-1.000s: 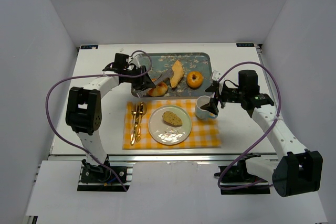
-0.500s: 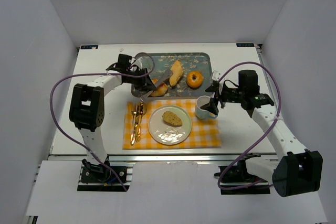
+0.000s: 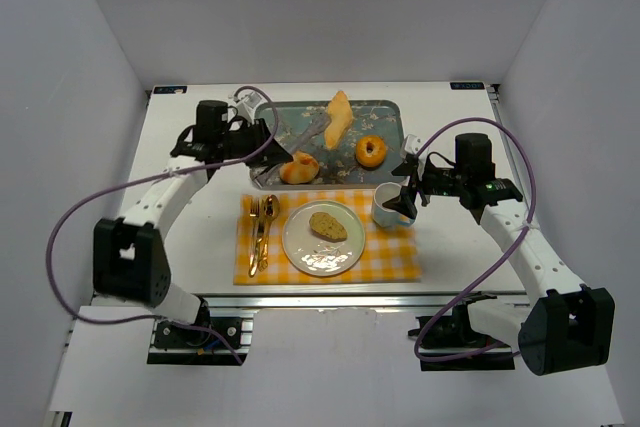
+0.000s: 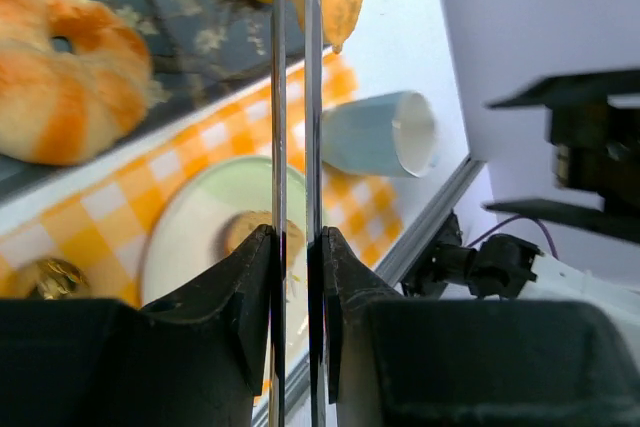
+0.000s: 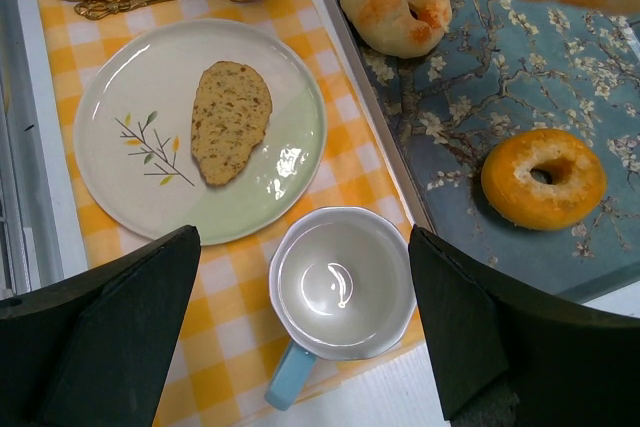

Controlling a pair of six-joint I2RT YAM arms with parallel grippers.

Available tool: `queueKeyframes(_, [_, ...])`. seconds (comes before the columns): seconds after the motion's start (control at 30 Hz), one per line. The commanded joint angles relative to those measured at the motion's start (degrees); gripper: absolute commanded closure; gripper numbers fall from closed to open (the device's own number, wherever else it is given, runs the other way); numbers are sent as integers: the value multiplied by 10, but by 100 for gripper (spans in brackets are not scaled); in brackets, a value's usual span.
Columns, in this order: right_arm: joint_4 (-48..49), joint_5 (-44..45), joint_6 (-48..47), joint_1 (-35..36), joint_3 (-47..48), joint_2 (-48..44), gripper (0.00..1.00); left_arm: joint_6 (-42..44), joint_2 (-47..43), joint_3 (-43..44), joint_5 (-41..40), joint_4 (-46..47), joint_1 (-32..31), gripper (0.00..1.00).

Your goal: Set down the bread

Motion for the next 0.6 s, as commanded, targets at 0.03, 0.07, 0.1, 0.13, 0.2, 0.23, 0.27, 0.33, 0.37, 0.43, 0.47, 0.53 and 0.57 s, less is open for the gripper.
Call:
queueKeyframes(0.03, [0,-11,-10,-3,6,-11,11,-13,-132,-73,28,-24,-3,100])
queueKeyframes(0.07, [-1,-13,-10,-3,6,-10,10,-17,-151,-89,36,-35,-3,100])
queueKeyframes(0.1, [-2,-13,-11,-3,8,-9,11,-17,-169,-116,38,-64,-4,100])
queueKeyframes(0.13, [-2,-14,-12,-4,9,-8,11,-15,-204,-130,38,-79,-5,100])
queueKeyframes(0.2, [-4,-17,-12,-3,10,-5,11,-16,-239,-156,41,-112,-7,100])
queueKeyframes(0.23, [-7,-17,-12,-3,10,-5,11,-18,-258,-177,41,-121,-9,100])
queueKeyframes(0.27, [-7,-19,-12,-3,12,-4,11,-21,-288,-185,45,-129,-9,100])
queueKeyframes(0.33, [-9,-20,-13,-3,14,-3,11,-18,-326,-199,48,-159,-12,100])
queueKeyframes(0.37, [-9,-21,-13,-4,13,-3,11,-13,-336,-201,52,-171,-12,100])
queueKeyframes(0.43, [-9,-21,-13,-3,13,-3,11,13,-354,-203,52,-215,-16,100])
queueKeyframes(0.47, [-10,-23,-13,-3,13,-3,11,20,-369,-206,57,-229,-17,100])
queueKeyframes(0.53, [-11,-23,-14,-3,13,-4,11,26,-384,-216,63,-259,-23,100])
queueKeyframes(0.57, [-12,-24,-14,-3,12,-5,11,23,-391,-231,66,-262,-28,100])
